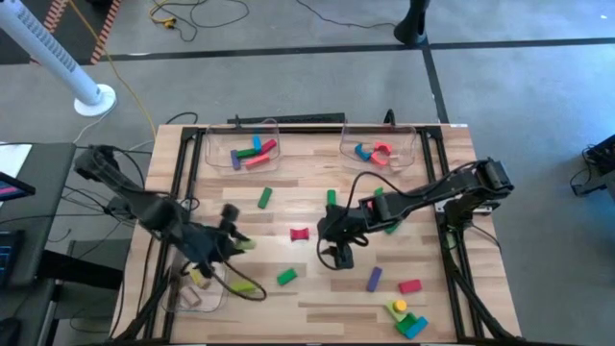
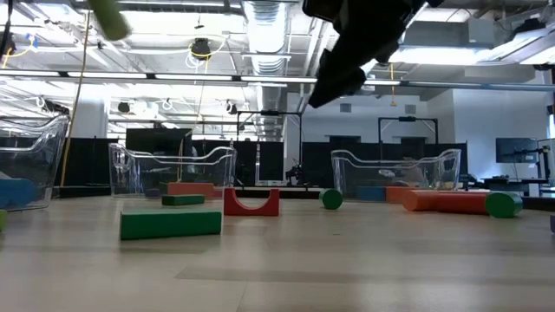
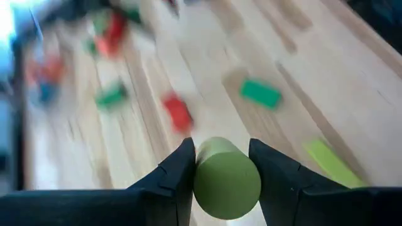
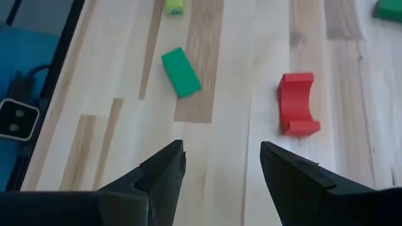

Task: Sort blocks by size
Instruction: Put the light green cylindrical block into the bottom left transparent bin, then put the light green rectangular block into the top left transparent bin

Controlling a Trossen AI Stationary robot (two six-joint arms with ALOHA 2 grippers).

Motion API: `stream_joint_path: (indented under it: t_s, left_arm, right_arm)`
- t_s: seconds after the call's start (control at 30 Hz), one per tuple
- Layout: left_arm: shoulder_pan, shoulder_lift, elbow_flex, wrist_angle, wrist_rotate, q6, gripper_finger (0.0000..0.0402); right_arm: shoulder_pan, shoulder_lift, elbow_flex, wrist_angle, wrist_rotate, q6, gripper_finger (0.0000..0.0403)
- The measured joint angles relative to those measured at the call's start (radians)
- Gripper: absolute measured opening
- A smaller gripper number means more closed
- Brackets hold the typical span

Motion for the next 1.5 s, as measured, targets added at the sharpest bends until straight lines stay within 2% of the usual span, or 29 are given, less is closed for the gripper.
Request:
stream_joint_path:
  t_s: [0.1, 0.2, 0.4, 0.5, 0.73, 1.17, 1.5]
  left_arm:
    - [-0.039, -0.025, 0.035, -0.190, 0.025, -0.203, 0.0128]
    - [-0.067, -0.038, 0.029, -0.323, 0.093, -0.389, 0.0128]
    - [-0.090, -0.030, -0.067, -0.370, 0.234, -0.579, 0.0128]
    - [-0.092, -0.022, -0.124, -0.375, 0.292, -0.626, 0.0128]
    - [-0.092, -0.021, -0.188, -0.370, 0.337, -0.710, 0.0133]
    - [-0.092, -0.021, -0.200, -0.367, 0.337, -0.766, 0.0185]
    - [-0.092, -0.021, -0.199, -0.370, 0.334, -0.766, 0.0194]
  right_arm:
    - [0.002, 0.000, 0.000, -0.020, 0.000, 0.000, 0.0240]
    - [0.002, 0.000, 0.000, -0.032, 0.000, 0.000, 0.0240]
    - [0.002, 0.000, 0.000, -0.030, 0.000, 0.000, 0.0240]
    - [0.002, 0.000, 0.000, -0.029, 0.000, 0.000, 0.0240]
    - [0.015, 0.000, 0.000, -0.030, 0.000, 0.019, 0.0240]
    - [0.021, 0.000, 0.000, -0.030, -0.001, 0.030, 0.0240]
    - [0.028, 0.000, 0.000, -0.030, -0.001, 0.029, 0.0240]
